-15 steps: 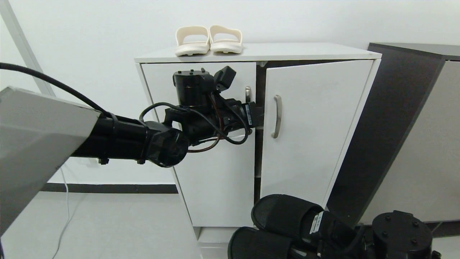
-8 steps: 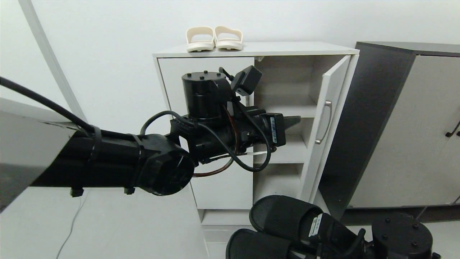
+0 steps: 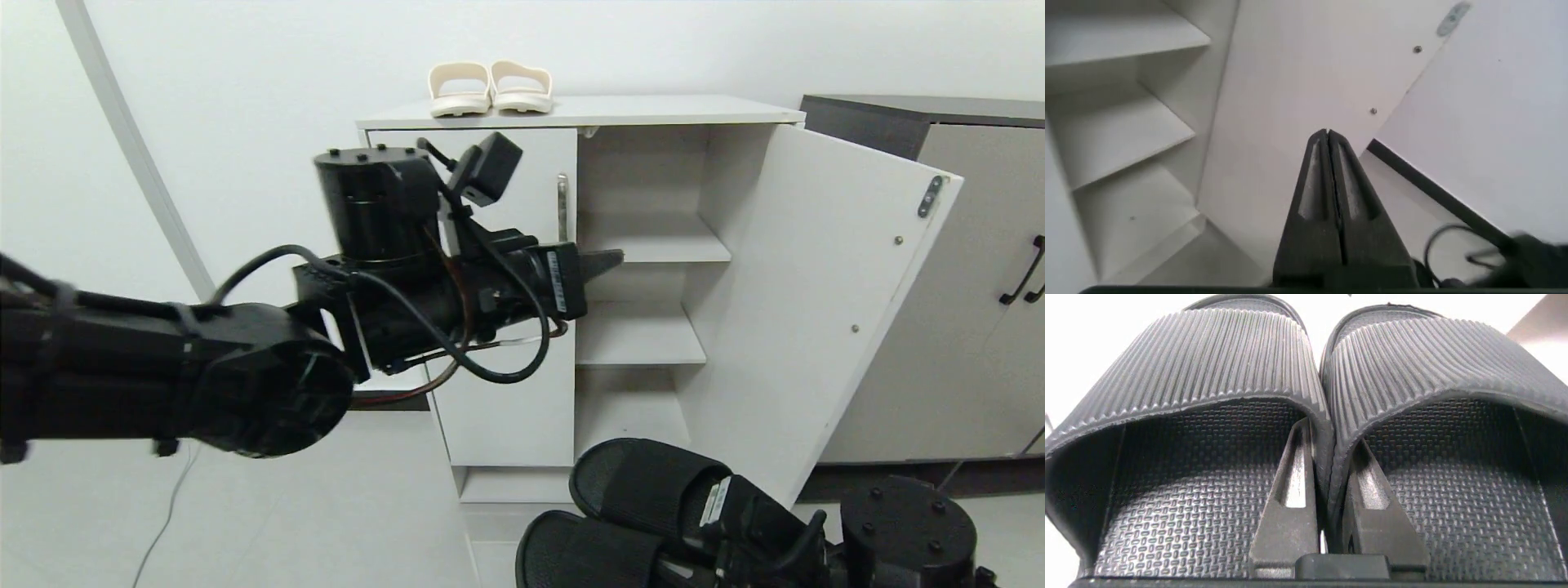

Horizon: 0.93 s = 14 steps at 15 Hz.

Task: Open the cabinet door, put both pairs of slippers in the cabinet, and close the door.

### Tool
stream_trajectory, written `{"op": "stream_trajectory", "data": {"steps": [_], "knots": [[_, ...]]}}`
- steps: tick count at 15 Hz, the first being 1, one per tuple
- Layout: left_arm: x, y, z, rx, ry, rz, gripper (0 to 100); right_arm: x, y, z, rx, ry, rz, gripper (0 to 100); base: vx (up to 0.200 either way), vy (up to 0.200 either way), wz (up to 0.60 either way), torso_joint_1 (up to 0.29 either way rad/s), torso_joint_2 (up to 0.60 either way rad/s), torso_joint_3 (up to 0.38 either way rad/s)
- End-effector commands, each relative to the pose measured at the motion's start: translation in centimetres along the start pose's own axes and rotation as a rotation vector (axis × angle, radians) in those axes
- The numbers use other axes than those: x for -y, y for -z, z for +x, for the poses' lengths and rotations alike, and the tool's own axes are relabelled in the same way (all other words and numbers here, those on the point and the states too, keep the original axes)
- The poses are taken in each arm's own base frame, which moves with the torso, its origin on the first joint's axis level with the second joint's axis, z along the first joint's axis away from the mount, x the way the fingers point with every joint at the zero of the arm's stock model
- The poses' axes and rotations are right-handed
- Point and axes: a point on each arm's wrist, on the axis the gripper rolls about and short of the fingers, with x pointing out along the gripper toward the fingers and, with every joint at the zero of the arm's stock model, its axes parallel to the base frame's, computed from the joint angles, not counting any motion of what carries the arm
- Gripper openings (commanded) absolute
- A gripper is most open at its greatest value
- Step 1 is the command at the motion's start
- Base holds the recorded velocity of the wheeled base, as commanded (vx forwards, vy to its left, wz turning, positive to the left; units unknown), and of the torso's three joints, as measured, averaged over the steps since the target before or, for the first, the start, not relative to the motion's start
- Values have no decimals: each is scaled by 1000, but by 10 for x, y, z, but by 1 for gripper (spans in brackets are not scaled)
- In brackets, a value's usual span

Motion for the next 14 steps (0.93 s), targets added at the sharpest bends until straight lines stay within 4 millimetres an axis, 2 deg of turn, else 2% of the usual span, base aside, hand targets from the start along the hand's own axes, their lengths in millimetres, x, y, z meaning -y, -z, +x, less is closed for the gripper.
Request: {"op": "stream_trajectory", "data": {"steps": [1, 3, 6, 10, 11, 12, 14], "knots": [[8, -23, -80, 79, -89, 25, 0, 4, 0, 4, -3, 30, 6, 0, 0, 0, 0, 0, 0, 0], [19, -24, -126, 109, -139, 34, 0, 17, 3, 12, -18, 77, 30, 0, 0, 0, 0, 0, 0, 0], [39, -8, -185, 106, -268, 23, 0, 28, -1, 19, 2, 131, 90, 0, 0, 0, 0, 0, 0, 0], [43, 35, -258, 103, -754, 132, 0, 36, -9, 25, 39, 180, 140, 0, 0, 0, 0, 0, 0, 0], [49, 39, -268, 133, -783, 148, 0, 38, -11, 27, 46, 188, 150, 0, 0, 0, 0, 0, 0, 0], [62, 51, -288, 197, -841, 171, 0, 41, -14, 31, 56, 209, 167, 0, 0, 0, 0, 0, 0, 0], [69, 80, -308, 174, -994, 152, 0, 47, -16, 43, 56, 318, 190, 0, 0, 0, 0, 0, 0, 0]]}}
